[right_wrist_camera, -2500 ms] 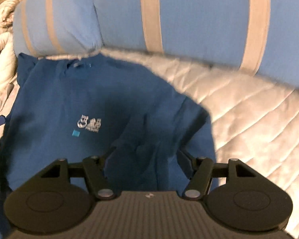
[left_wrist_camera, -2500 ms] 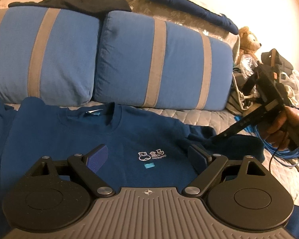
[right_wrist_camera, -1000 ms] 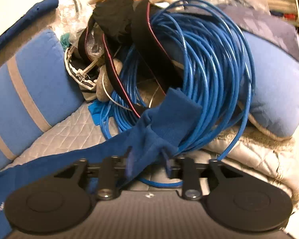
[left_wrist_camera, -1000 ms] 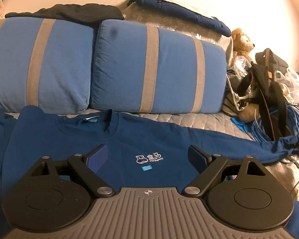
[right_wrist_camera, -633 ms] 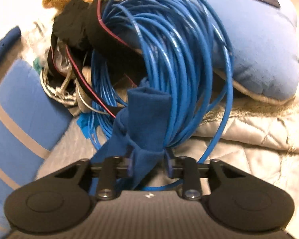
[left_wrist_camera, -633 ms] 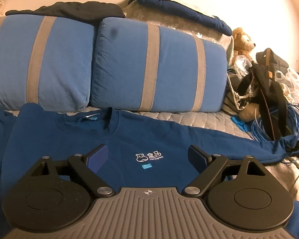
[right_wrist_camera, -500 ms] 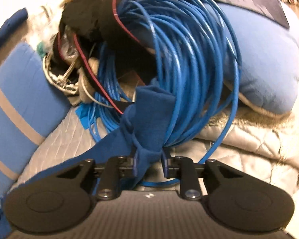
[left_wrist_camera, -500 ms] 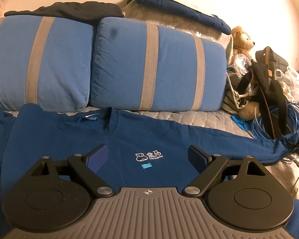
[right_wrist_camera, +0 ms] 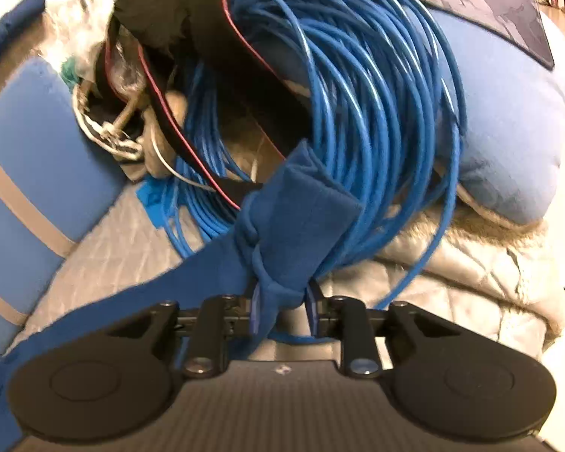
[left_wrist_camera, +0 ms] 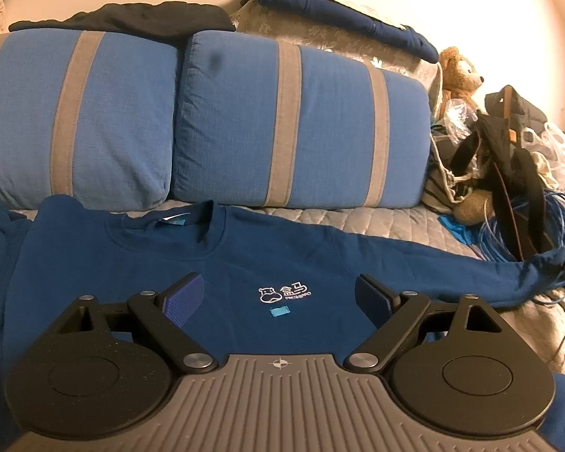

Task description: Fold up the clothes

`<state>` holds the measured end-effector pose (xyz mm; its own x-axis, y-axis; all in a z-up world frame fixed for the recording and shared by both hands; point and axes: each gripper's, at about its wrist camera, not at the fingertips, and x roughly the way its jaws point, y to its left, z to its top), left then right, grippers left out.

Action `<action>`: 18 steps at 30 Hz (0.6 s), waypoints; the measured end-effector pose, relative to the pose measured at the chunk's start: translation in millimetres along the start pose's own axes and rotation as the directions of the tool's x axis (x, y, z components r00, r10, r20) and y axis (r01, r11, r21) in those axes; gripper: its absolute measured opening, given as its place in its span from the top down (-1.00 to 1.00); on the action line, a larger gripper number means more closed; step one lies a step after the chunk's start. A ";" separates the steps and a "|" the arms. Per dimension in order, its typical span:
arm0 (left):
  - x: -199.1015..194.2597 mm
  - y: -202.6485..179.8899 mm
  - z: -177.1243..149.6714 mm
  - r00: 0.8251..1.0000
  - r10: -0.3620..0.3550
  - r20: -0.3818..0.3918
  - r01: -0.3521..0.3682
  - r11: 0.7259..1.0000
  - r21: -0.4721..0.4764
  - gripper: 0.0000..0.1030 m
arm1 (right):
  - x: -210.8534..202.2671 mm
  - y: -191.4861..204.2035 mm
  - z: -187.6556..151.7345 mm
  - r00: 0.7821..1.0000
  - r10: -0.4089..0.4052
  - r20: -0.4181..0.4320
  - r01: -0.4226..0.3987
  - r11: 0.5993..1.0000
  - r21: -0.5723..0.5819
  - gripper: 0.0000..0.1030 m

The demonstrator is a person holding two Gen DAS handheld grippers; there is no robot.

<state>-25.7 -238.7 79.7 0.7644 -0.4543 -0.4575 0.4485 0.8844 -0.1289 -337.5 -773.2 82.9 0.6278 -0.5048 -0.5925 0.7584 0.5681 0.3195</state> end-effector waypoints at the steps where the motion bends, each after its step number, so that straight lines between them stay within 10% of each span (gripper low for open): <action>1: 0.2 -0.3 0.0 1.000 0.000 0.000 0.000 1.000 0.001 -0.71 | -2.2 2.5 1.2 1.000 0.003 0.021 -0.002 1.000 -0.018 0.60; 11: -0.4 -0.8 -2.3 1.000 0.002 0.005 -0.002 1.000 0.007 -0.71 | 1.2 17.3 -7.1 0.981 -0.130 0.141 0.150 0.979 -0.138 0.63; 18: -0.8 -1.8 -2.0 1.000 0.002 0.011 -0.002 1.000 0.008 -0.71 | 19.9 10.5 -27.2 0.959 -0.282 0.026 0.283 0.958 -0.047 -0.61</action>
<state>-28.0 -239.7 78.6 0.7702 -0.4541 -0.4479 0.4508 0.8843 -0.1214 -321.9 -759.5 54.3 0.3928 -0.6615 -0.6388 0.8959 0.4319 0.1037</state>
